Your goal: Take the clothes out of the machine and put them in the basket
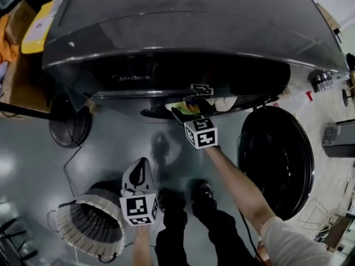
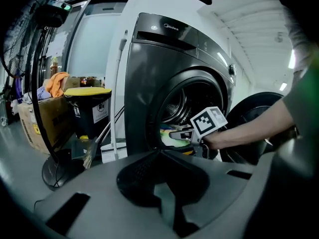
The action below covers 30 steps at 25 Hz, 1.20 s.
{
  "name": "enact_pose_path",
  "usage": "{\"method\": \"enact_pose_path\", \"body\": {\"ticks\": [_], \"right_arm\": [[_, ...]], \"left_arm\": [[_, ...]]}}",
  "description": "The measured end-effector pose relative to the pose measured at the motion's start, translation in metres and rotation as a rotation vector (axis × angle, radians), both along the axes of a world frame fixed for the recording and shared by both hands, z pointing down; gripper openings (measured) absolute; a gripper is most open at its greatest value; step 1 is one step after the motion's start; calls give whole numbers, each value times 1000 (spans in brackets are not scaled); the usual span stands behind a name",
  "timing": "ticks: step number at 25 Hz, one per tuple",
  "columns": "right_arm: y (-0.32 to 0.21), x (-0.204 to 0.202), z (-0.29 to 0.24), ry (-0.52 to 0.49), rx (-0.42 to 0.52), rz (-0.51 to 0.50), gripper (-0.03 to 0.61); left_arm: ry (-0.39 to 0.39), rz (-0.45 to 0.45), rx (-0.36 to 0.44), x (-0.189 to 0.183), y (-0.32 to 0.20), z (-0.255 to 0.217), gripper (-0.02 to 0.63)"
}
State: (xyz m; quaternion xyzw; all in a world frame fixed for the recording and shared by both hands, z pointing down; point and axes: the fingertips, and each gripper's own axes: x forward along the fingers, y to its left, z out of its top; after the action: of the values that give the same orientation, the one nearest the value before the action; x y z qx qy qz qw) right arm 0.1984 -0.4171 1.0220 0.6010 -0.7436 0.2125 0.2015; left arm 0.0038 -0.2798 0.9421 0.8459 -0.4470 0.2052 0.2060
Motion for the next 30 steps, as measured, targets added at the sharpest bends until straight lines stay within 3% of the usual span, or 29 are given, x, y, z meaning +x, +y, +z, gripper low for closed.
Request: {"method": "enact_pose_path", "body": {"ticks": [6,11,14,18,30], "right_arm": [[-31,20,50,20,-101,80,428],[-33,17,59,-26,-123,64,425],[-34,-1,56,-39,-154,6,232],[-29,-13,44,-12,-165,-32,123],[48,-39,-78,-30,-56,-118,95]], "left_arm": [[-5,-21,15,-10,-12,12,18],[0,-35,10,-12,-13,20,18],[-2,-37,-2,-14,-13,24,18],[-3,-38,-1,-18,-13,12,18],[30,-50,-25,-14,17,-65,18]]}}
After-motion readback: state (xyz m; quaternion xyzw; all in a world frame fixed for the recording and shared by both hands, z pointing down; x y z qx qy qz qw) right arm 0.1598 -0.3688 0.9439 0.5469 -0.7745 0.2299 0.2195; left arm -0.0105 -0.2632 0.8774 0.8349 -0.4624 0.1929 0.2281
